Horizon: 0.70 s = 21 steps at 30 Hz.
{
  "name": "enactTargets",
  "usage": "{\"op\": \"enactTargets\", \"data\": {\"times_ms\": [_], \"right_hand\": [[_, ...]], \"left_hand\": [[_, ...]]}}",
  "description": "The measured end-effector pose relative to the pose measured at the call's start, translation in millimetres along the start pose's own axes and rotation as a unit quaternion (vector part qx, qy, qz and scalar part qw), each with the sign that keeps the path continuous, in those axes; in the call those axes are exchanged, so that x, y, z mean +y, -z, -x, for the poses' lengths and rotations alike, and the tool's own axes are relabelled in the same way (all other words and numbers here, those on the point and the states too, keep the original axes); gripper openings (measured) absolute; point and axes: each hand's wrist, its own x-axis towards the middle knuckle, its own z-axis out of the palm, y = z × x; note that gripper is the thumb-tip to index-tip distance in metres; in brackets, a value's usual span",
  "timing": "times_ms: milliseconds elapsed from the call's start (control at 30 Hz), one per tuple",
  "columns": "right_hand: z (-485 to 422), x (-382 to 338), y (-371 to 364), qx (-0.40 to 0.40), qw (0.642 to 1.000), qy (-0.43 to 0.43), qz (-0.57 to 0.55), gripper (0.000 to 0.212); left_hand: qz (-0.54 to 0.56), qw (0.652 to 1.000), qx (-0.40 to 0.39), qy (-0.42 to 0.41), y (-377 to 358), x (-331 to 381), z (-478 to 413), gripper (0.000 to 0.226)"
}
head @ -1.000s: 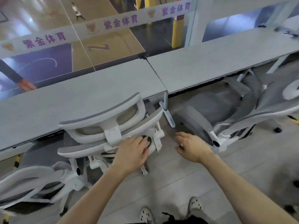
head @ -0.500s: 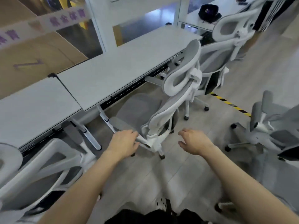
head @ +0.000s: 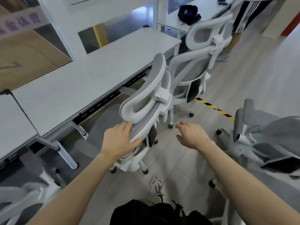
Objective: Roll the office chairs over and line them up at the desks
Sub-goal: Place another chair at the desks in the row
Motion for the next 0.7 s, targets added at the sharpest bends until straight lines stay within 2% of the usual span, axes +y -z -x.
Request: {"op": "enactTargets", "data": {"times_ms": [67,167,267,400,433,500,533,600,700], "right_hand": [[-26,14,11,0.040,0.999,0.021,-0.005,0.035],[-66,29,29,0.155,0.985,0.056,-0.057,0.022],[-103,33,47,0.238,0.959,0.118,-0.102,0.017],[-144,42,62,0.271,0.929,0.212,-0.138,0.033],[-155,42,63,0.276,0.918,0.245,-0.142,0.032],[-174,37,61,0.300,0.881,0.337,-0.143,0.014],[-181,34,58,0.304,0.863,0.377,-0.144,0.013],[-188,29,43,0.295,0.845,0.425,-0.134,0.025],[-181,28,16,0.259,0.850,0.438,-0.136,0.040]], "left_hand": [[0.014,1.000,0.008,-0.020,-13,4,-1,0.056],[-0.009,0.999,0.018,-0.048,-18,5,0,0.051],[-0.041,0.999,0.014,-0.031,-14,10,8,0.044],[-0.047,0.999,-0.006,-0.004,-4,16,22,0.034],[-0.052,0.998,-0.015,0.016,-1,16,29,0.031],[-0.057,0.994,-0.026,0.088,5,17,48,0.030],[-0.061,0.989,-0.026,0.130,5,17,59,0.031],[-0.075,0.976,-0.019,0.201,6,24,75,0.037],[-0.105,0.958,0.025,0.265,6,52,81,0.051]]}}
